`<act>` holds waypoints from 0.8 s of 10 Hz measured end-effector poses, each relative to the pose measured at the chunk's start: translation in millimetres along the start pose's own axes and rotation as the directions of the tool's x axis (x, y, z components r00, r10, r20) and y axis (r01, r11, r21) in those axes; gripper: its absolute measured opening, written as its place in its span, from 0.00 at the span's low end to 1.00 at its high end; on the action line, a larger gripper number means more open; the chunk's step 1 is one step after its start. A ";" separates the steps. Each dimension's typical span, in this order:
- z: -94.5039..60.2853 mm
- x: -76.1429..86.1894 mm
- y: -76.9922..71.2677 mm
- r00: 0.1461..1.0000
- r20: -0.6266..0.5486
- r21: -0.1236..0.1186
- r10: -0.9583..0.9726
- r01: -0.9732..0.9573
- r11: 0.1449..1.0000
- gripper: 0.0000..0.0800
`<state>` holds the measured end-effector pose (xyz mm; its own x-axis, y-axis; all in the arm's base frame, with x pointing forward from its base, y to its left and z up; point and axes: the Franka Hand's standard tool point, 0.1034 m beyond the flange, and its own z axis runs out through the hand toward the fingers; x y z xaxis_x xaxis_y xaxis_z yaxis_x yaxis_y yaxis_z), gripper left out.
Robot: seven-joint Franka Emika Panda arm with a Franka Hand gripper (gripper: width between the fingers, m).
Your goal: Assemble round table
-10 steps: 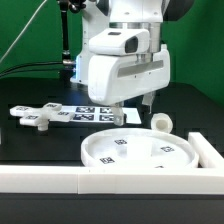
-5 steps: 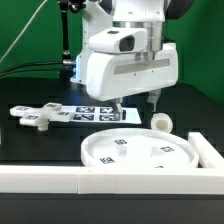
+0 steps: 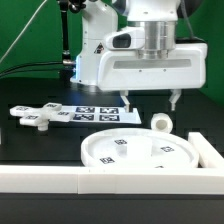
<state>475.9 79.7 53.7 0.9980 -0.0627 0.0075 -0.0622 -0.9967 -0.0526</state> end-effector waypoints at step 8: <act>8.5 -6.5 -13.5 0.955 0.216 0.050 0.202 -0.217 0.975 0.81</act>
Offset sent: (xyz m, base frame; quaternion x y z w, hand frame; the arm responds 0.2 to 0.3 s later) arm 0.0000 0.0000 0.0000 -0.0042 -0.0648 0.0648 0.9958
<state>470.4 94.0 45.9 0.9432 -0.2496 -0.2194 -0.2768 -0.9554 -0.1032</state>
